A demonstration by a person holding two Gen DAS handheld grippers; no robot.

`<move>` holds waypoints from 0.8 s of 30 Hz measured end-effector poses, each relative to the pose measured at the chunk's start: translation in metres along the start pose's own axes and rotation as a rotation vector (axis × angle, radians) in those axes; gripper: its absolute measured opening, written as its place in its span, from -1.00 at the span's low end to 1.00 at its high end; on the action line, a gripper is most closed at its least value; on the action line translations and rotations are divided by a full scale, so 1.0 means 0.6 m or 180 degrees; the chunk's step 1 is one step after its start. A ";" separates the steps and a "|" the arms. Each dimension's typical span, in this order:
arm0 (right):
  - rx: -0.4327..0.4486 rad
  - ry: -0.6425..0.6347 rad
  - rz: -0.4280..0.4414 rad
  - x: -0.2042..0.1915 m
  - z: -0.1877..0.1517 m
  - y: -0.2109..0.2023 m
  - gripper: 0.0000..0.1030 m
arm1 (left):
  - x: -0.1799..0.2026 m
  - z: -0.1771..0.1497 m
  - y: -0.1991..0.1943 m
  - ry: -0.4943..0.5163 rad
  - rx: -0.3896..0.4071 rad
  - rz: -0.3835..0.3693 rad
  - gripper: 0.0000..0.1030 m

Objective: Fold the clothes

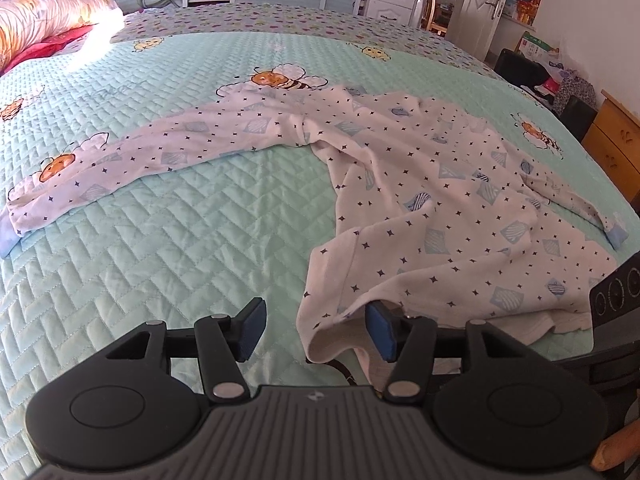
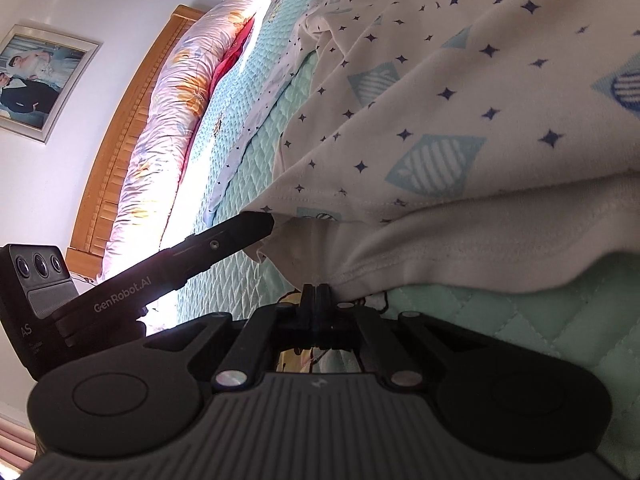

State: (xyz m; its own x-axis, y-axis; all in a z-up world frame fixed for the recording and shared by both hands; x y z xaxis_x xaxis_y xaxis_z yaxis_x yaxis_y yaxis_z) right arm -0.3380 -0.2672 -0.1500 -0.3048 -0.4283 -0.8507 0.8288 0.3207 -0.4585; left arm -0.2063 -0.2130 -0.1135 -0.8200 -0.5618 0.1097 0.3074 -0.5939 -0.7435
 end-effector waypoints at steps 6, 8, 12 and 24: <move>-0.0006 0.0035 -0.0058 -0.006 -0.004 0.001 -1.00 | 0.002 -0.003 0.000 0.0013 0.0001 0.0000 0.14; -0.0036 0.0098 -0.0080 -0.011 -0.009 0.001 -1.00 | 0.002 -0.004 0.000 0.0013 0.0003 0.0000 0.14; -0.0005 0.0276 0.0026 -0.014 -0.023 -0.018 -0.93 | 0.002 -0.005 -0.007 0.0021 0.0037 0.0008 0.15; 0.0340 0.0354 0.0174 -0.001 -0.033 -0.105 -0.23 | 0.035 -0.026 -0.055 0.0429 0.0316 0.0105 0.16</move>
State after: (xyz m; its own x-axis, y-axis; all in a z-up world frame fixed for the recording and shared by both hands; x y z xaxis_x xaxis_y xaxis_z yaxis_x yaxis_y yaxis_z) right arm -0.3994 -0.2704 -0.1258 -0.3029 -0.3146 -0.8996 0.8890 0.2468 -0.3857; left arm -0.2412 -0.1962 -0.0970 -0.8639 -0.5036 -0.0081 0.3761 -0.6342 -0.6756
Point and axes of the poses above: each gripper's, at about its wrist camera, not at the fingertips, and y roughly the way its jaws point, x to its right, z to its top, the point moved 9 cm from there along y, roughly the way its jaws point, and after that the axes turned 2 degrees about z, right-handed, at the moved point
